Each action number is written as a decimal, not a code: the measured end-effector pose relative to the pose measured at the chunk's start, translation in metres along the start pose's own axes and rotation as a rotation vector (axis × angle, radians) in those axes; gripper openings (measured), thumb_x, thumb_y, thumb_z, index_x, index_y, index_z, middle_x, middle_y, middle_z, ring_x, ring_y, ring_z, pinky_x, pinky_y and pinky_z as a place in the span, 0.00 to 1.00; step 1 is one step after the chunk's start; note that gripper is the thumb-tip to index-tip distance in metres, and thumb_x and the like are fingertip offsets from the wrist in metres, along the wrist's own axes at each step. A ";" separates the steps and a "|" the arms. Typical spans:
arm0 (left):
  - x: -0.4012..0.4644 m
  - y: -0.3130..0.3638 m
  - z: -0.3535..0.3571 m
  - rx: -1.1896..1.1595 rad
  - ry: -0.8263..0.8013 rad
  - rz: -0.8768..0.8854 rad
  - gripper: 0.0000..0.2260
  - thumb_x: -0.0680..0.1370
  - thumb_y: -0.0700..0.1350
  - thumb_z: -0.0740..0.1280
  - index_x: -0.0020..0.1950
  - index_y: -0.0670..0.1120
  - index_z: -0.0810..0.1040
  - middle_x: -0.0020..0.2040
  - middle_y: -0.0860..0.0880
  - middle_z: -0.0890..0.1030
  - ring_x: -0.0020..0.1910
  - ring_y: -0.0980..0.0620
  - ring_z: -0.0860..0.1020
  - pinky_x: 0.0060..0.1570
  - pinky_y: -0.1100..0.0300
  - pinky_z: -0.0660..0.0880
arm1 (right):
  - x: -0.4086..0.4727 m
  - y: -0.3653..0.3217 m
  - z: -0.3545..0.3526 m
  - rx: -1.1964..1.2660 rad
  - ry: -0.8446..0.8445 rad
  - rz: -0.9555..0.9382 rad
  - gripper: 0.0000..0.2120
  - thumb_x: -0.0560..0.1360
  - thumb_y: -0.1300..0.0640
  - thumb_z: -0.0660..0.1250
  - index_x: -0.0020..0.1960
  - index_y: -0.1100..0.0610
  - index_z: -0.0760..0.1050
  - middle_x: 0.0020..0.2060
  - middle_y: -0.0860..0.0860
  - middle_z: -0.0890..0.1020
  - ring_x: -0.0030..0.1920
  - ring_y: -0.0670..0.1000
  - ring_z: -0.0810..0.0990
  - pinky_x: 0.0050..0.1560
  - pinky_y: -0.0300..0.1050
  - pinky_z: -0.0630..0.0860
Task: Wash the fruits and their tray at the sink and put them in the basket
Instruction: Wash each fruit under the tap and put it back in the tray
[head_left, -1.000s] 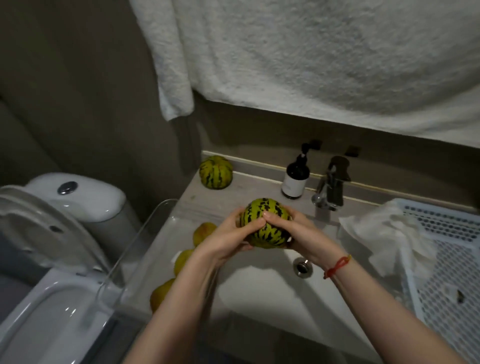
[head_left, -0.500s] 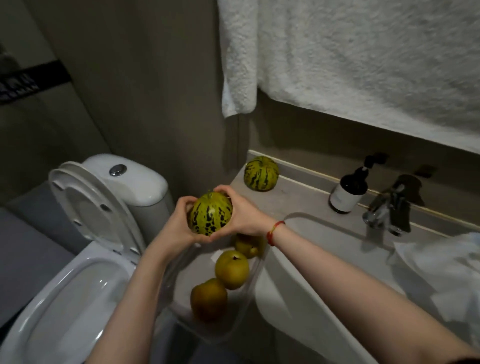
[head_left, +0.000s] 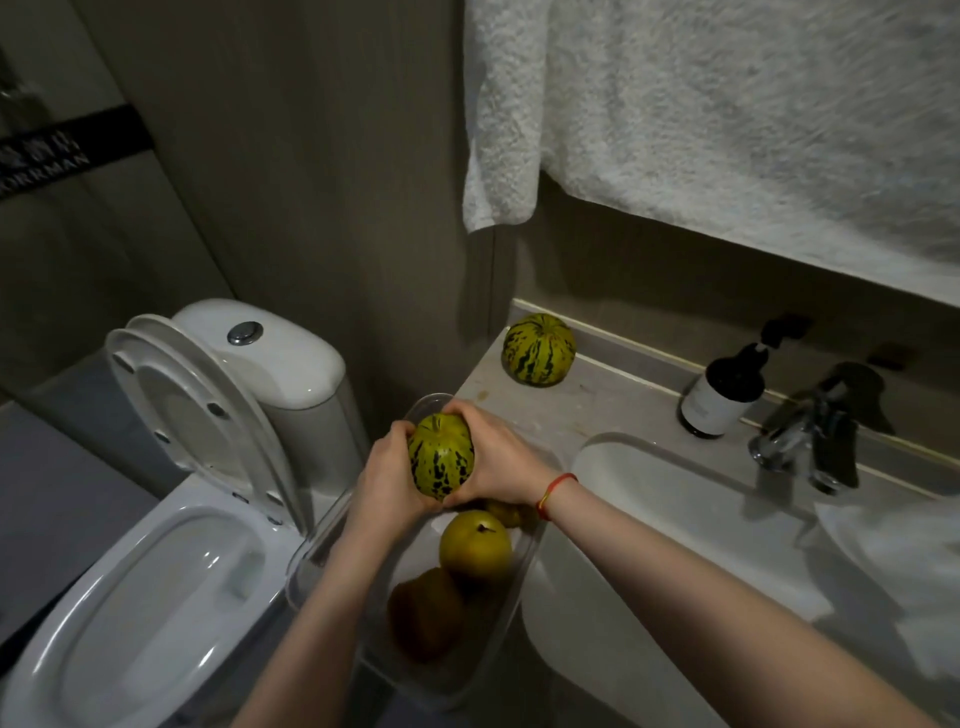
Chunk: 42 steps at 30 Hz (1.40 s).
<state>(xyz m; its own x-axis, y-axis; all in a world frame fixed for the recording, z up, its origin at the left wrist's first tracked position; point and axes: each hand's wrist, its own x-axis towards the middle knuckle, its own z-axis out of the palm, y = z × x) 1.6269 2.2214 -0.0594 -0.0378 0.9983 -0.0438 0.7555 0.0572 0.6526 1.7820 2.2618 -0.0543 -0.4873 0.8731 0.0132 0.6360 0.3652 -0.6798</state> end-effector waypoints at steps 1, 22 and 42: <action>0.000 -0.001 0.001 0.005 0.004 -0.006 0.42 0.54 0.51 0.82 0.61 0.45 0.67 0.56 0.44 0.75 0.53 0.46 0.76 0.47 0.55 0.74 | 0.000 0.000 0.001 -0.008 -0.005 0.001 0.46 0.55 0.53 0.82 0.67 0.54 0.62 0.62 0.53 0.71 0.62 0.51 0.70 0.61 0.40 0.66; 0.090 0.073 -0.035 0.061 -0.098 0.070 0.20 0.70 0.39 0.73 0.60 0.43 0.75 0.52 0.44 0.79 0.49 0.49 0.76 0.46 0.66 0.67 | 0.021 0.045 -0.070 0.267 0.533 0.357 0.17 0.72 0.60 0.70 0.59 0.60 0.72 0.50 0.53 0.76 0.53 0.53 0.76 0.53 0.44 0.73; 0.175 0.116 0.079 -0.926 -0.174 -0.427 0.21 0.76 0.45 0.69 0.67 0.43 0.69 0.50 0.40 0.78 0.34 0.47 0.76 0.20 0.66 0.70 | 0.063 0.109 -0.074 0.400 0.505 0.491 0.44 0.56 0.60 0.82 0.66 0.56 0.64 0.53 0.48 0.75 0.58 0.51 0.75 0.54 0.37 0.69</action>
<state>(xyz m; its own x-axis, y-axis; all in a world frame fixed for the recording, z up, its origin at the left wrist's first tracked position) 1.7596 2.4023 -0.0516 -0.0334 0.8824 -0.4693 -0.1006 0.4642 0.8800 1.8653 2.3803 -0.0739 0.1815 0.9792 -0.0905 0.3986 -0.1574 -0.9035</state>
